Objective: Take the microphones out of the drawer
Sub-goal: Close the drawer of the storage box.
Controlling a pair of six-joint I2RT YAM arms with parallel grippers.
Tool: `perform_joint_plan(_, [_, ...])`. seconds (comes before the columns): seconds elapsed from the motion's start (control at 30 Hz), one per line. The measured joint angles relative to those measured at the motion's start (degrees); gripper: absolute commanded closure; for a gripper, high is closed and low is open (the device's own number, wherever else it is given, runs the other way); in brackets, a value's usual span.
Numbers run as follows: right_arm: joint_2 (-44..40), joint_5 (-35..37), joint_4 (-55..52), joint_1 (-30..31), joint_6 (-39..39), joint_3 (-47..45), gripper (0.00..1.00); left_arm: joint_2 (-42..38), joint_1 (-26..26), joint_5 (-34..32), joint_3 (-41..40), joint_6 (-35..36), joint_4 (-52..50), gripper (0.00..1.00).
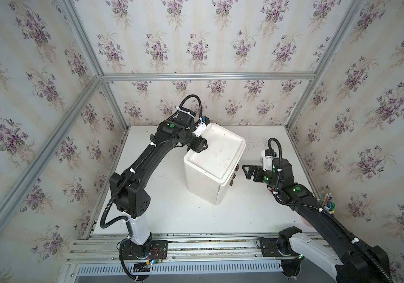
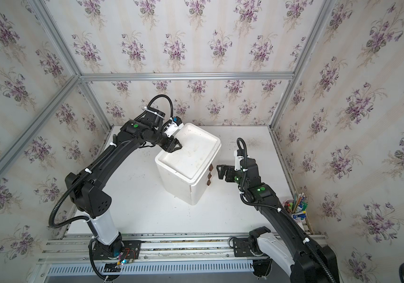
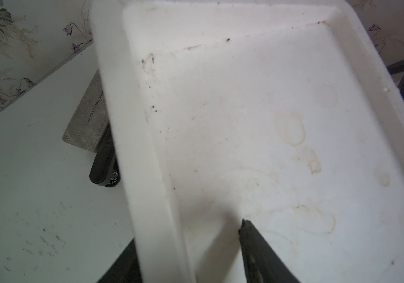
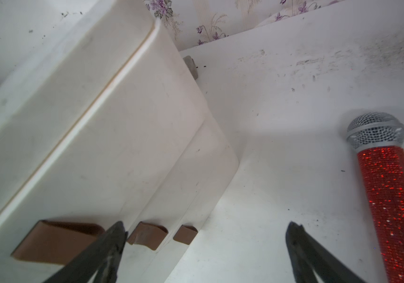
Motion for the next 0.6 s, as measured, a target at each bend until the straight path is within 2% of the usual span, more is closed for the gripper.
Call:
perform_joint_plan(0.17, [0.85,-2.8,6.71,4.26,1.31,-1.09,0.0,-0.39,0.02,0.28,-0.74,0.72,0.48,0.43])
perform_joint_plan(0.33, [5.27,-1.62,10.8,7.39,2.43,0.11,0.0,-1.64,0.5,-2.4,-2.03,1.14,0.52,0.43])
perform_joint_plan(0.5, [2.89,-1.38,12.33,7.56,3.04,-2.25,0.0,-3.87,0.31,-3.87,-4.79,1.14,1.92,0.43])
perform_joint_plan(0.6, [1.84,-3.98,13.88,4.76,3.69,-4.7,0.0,-5.51,0.0,-4.11,-6.54,1.05,1.81,0.43])
